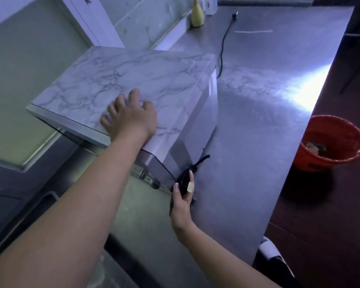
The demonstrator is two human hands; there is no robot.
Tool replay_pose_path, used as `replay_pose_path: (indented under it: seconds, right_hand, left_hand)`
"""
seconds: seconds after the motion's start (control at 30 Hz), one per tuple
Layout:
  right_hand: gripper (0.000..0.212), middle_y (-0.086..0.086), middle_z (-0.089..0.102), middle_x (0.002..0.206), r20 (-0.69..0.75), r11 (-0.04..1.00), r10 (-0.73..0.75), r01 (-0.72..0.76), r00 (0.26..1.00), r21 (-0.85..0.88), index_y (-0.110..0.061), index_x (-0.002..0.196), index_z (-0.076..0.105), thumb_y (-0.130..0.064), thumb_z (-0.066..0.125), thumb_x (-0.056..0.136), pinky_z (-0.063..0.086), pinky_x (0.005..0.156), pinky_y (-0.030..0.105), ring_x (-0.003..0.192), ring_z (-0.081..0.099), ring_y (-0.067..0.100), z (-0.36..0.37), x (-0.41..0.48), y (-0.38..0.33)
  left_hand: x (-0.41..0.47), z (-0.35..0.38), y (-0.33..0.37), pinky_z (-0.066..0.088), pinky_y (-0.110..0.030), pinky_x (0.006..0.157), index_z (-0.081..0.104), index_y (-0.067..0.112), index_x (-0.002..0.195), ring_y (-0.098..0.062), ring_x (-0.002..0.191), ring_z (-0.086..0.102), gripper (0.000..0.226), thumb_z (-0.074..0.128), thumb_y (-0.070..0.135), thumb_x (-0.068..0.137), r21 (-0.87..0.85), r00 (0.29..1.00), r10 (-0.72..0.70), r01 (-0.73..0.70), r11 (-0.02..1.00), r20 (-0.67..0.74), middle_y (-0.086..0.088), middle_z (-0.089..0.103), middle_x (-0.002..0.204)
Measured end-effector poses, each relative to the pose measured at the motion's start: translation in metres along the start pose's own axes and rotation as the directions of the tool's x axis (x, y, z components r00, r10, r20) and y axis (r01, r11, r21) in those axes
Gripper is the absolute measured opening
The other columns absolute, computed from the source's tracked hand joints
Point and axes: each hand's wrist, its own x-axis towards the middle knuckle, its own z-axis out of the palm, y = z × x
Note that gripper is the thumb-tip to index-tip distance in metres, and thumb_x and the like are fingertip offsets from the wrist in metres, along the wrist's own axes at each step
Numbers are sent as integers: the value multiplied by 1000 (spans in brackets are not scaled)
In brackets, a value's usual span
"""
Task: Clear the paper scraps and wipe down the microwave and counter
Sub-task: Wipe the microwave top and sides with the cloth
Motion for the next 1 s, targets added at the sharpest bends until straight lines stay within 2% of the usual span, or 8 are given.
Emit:
replay_pose_path:
  seconds: [0.1,0.17,0.27,0.4,0.47,0.57,0.7,1.0]
  right_hand:
    - [45,-6,46,151,-69,936,271,-246,960,251,-37,145,43,-38,54,102,29,120,39,137,44,15,-3,28,-15]
    - [26,3,64,129,-6,819,461,-422,888,388,-26,117,64,-43,56,99,42,112,45,122,58,23,-13,48,-36]
    - [28,5,75,94,3,770,502,-448,865,455,-21,94,69,-46,56,98,58,78,35,89,71,22,-34,55,-72]
    - [37,-2,61,139,-155,939,35,21,987,342,-30,139,53,-36,49,103,44,109,36,132,54,18,-41,23,-110]
    - [47,-9,43,155,-99,903,-398,409,912,133,-37,147,44,-35,49,100,28,121,39,146,35,9,-26,2,-126]
    - [53,4,32,162,97,699,-699,706,708,-117,-28,148,47,-32,55,95,19,120,60,153,21,23,3,-30,-129]
    - [59,14,27,161,230,610,-736,771,637,-185,-20,144,47,-27,58,86,11,116,71,154,14,34,19,-47,-100]
    - [53,0,34,156,-60,706,-698,671,714,-226,-29,145,45,-57,38,101,23,113,67,149,28,27,49,-41,-100]
  left_hand:
    - [-1,3,5,12,-50,116,35,36,147,-26,145,22,52,27,41,96,0,1000,3,-3,1000,9,-2,29,158]
    - [-3,3,4,13,-50,116,36,36,146,-26,144,23,52,27,42,96,4,1000,3,-3,1000,13,-2,30,158]
    - [-5,1,3,14,-50,115,38,36,144,-26,144,24,50,27,42,95,4,1000,-8,8,1000,15,-2,32,156]
    - [-9,-1,6,13,-50,116,38,35,145,-26,143,24,51,27,43,95,-10,1000,-4,4,1000,15,-2,32,156]
    - [-9,-3,7,13,-50,116,37,35,145,-26,144,24,51,28,42,96,-21,1000,-5,5,1000,11,-2,31,157]
    - [-8,-5,3,15,-49,115,39,35,143,-26,143,26,48,32,42,97,-29,1000,-2,3,1000,16,-2,33,156]
    - [-11,-6,4,15,-48,115,42,37,142,-24,143,26,47,34,39,95,-42,1000,-17,17,999,6,-1,34,156]
    - [-6,0,2,14,-47,114,39,38,140,-22,141,25,47,31,38,93,-20,1000,-1,2,1000,16,2,32,154]
